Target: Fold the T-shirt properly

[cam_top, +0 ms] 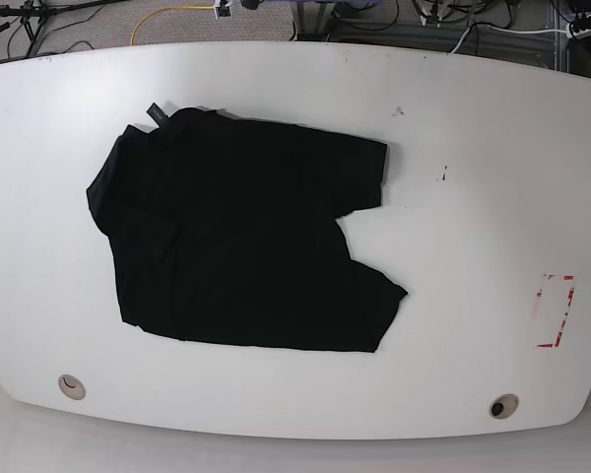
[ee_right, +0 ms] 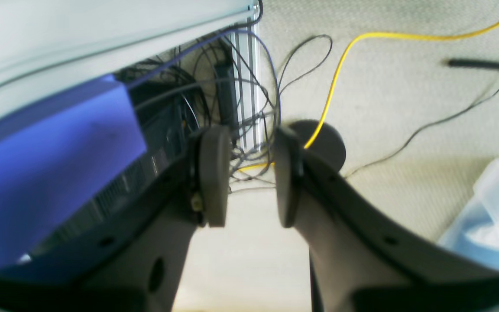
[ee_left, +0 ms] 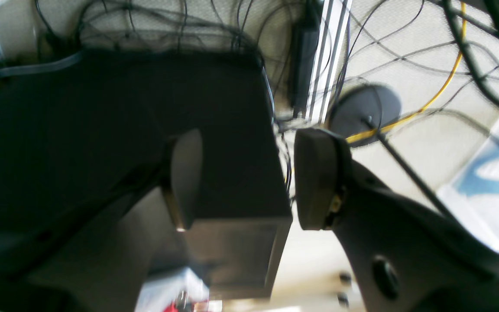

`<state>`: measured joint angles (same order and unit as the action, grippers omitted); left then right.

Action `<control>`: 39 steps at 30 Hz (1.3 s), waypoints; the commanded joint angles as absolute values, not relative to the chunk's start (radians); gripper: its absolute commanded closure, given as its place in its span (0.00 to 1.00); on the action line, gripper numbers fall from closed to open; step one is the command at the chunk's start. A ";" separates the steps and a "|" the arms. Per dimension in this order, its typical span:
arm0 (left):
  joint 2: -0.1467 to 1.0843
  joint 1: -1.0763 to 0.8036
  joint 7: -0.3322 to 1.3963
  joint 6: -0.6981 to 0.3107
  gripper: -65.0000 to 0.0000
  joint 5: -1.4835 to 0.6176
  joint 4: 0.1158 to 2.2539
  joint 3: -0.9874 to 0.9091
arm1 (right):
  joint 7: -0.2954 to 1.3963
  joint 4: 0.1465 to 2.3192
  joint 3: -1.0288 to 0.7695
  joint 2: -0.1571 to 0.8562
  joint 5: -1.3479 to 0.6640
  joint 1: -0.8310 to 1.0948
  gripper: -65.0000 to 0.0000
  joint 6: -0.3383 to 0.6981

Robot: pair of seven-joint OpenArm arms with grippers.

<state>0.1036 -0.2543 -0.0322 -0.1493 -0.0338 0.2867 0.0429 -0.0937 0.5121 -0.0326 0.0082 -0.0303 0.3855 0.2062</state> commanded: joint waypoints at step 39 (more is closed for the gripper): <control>0.139 -0.628 -0.029 -0.154 0.52 -0.035 0.811 0.045 | -0.080 1.098 -0.046 -0.004 -0.028 0.801 0.74 0.204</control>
<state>0.1322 -0.6003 -0.0208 -0.1535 -0.0303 0.7937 0.0448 -0.0746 1.0855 -0.0460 -0.0074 -0.0296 0.7662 0.2012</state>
